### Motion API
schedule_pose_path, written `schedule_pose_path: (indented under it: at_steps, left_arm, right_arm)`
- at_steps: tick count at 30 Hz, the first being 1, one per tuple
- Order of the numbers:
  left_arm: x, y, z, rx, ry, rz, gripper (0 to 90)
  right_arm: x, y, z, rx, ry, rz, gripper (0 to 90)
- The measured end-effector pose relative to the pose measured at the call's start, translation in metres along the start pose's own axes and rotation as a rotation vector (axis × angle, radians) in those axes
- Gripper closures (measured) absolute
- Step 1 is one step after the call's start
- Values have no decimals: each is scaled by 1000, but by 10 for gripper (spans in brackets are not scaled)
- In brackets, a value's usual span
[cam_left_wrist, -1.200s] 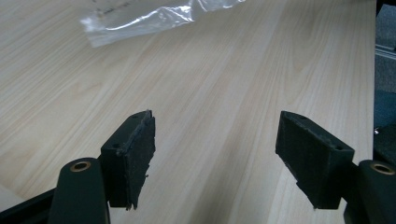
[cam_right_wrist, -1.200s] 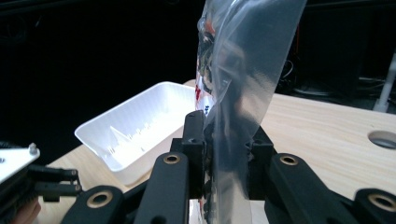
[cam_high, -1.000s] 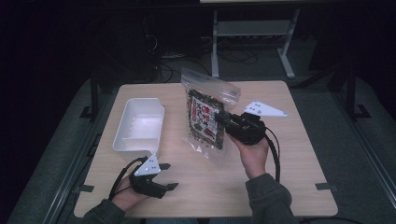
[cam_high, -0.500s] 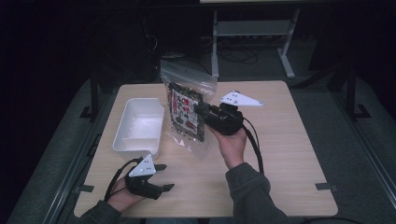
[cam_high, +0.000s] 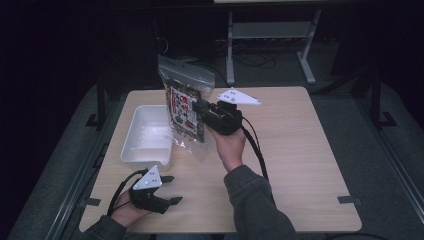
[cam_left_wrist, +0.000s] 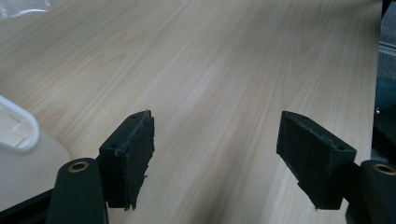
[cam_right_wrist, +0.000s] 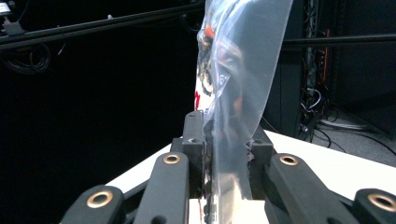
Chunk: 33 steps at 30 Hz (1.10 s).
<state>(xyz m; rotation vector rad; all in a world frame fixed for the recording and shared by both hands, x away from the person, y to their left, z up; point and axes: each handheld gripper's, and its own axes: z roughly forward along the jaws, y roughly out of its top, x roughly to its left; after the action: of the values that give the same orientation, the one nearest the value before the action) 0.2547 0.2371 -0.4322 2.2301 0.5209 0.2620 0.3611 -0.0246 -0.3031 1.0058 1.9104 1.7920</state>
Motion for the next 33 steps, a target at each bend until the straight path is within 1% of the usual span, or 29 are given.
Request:
schedule_pose_path:
  at_steps: [2,3,4,7,8,10,12,15,16,18,19,22,25,26,29,30,31,33]
  left_arm:
    - [0,-1,-1,2,2,-4,268]
    - [1,-3,-3,2,5,-6,268]
    - [1,-3,-3,2,5,-6,268]
    - [3,-6,-6,1,11,-12,268]
    - [4,-6,-7,1,13,-14,268]
    - [5,-8,-9,0,17,-17,268]
    - [7,-11,-12,-4,22,-27,268]
    - [7,-13,-14,-4,26,-30,269]
    - [8,-13,-15,-3,28,-32,269]
    - [9,-14,-17,-6,32,-33,269]
    - [9,-15,-18,-10,33,-38,269]
    - [9,-16,-19,-9,34,-40,269]
    - [10,-18,-21,-6,35,-41,269]
    - [10,-18,-21,-6,35,-42,269]
    - [10,-18,-21,-8,37,-42,269]
    - [10,-18,-21,-6,38,-41,269]
    - [10,-18,-21,-6,38,-41,269]
    - [11,-18,-22,-5,38,-41,269]
  right_arm:
    - [2,2,6,-5,-3,-3,752]
    - [3,4,12,-6,0,-7,752]
    - [3,4,12,-6,0,-7,752]
    - [6,5,21,-11,1,-10,752]
    - [7,6,27,-14,1,-12,753]
    - [9,6,29,-15,0,-12,753]
    - [11,6,37,-23,7,-9,753]
    - [14,7,45,-27,7,-7,753]
    - [14,7,45,-27,7,-7,753]
    - [17,8,53,-33,7,-4,753]
    - [17,8,53,-33,7,-4,753]
    - [20,9,63,-41,4,-13,753]
    - [24,9,75,-52,-6,-16,753]
    - [24,9,75,-52,-6,-16,753]
    - [26,8,85,-56,-18,-18,753]
    - [27,6,92,-58,-30,-24,753]
    - [27,6,92,-58,-30,-24,753]
    - [28,4,99,-61,-38,-22,753]
